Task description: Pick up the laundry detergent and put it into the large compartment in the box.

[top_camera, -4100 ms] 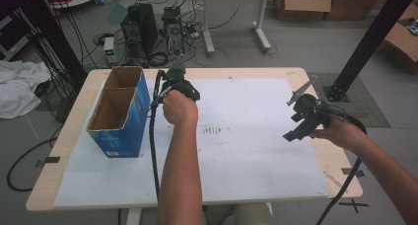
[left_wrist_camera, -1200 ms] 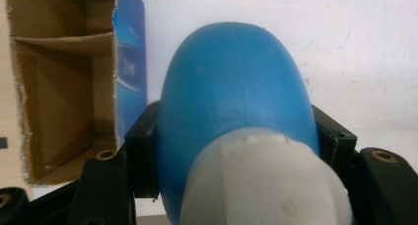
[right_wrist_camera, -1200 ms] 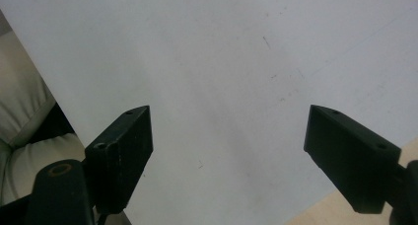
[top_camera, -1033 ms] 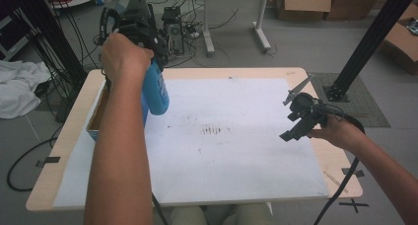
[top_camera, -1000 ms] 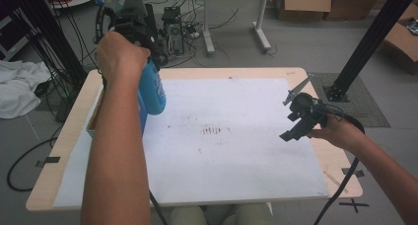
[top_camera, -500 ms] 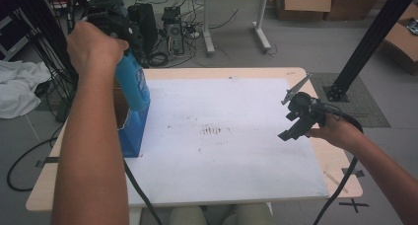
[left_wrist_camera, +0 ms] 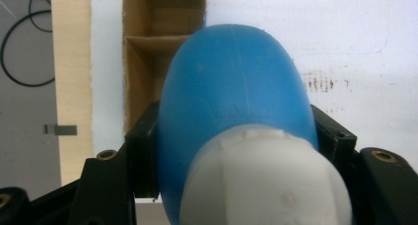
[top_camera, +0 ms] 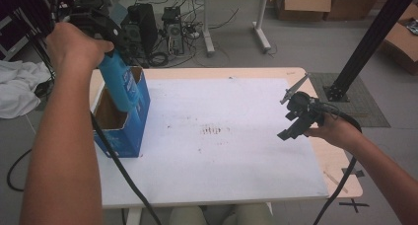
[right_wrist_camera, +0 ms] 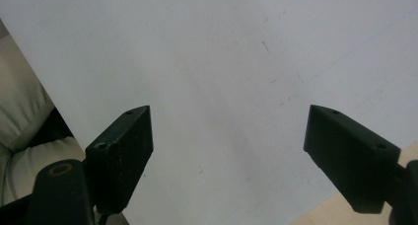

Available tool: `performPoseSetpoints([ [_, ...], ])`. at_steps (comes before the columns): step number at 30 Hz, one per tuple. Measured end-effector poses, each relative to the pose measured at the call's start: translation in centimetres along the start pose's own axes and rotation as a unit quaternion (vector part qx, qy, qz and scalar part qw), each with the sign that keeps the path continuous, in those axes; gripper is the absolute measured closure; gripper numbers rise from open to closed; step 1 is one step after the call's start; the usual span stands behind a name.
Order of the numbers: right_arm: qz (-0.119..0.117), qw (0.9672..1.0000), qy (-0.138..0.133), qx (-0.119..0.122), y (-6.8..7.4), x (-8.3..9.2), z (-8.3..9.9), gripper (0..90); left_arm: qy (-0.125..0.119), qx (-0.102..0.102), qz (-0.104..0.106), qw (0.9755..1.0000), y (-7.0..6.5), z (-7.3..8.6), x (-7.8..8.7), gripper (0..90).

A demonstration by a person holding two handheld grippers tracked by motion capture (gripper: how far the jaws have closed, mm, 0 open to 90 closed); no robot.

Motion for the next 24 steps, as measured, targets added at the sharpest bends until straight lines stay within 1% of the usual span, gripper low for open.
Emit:
performPoseSetpoints([
  [8,0.001,1.0000,0.002,-0.001,0.2,-0.1,-0.3,18.9,-0.010,-0.017,-0.006,0.9998,1.2,0.0,-0.4,38.0],
  [11,0.001,1.0000,0.003,-0.004,0.1,-0.1,-0.3,18.9,-0.005,-0.024,-0.012,0.9996,1.7,0.1,-0.6,38.0],
  [14,0.002,1.0000,0.003,-0.006,0.1,-0.2,-0.3,18.9,-0.004,-0.023,-0.016,0.9996,2.3,0.1,-0.9,38.0],
  [16,0.002,1.0000,0.005,-0.006,0.0,-0.2,-0.3,19.0,-0.003,-0.025,-0.022,0.9994,2.7,0.2,-1.3,38.0],
  [18,0.002,1.0000,0.004,-0.006,0.0,-0.3,-0.4,18.9,-0.005,-0.023,-0.024,0.9994,3.0,0.3,-1.5,38.0],
  [19,0.002,1.0000,0.006,-0.005,0.0,-0.3,-0.4,19.0,-0.005,-0.025,-0.024,0.9994,3.4,0.3,-1.9,38.0],
  [20,0.002,1.0000,0.006,-0.005,0.0,-0.3,-0.4,19.0,-0.005,-0.025,-0.024,0.9994,3.4,0.3,-1.9,38.0],
  [21,0.002,1.0000,0.005,-0.005,0.0,-0.3,-0.4,18.9,-0.005,-0.029,-0.025,0.9992,3.5,0.4,-2.2,38.0],
  [24,0.002,1.0000,0.005,-0.007,0.0,-0.4,-0.5,19.0,-0.004,-0.034,-0.025,0.9991,3.8,0.5,-2.9,38.0],
])
Point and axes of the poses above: each handheld gripper's, and its own axes: x roughly backward along the jaws, z roughly out of its underside, y roughly to its left, the point moved 8 cm from there along -x, roughly forward along the jaws, and after that the axes turned 4 degrees about -y, right-handed, at the moved point
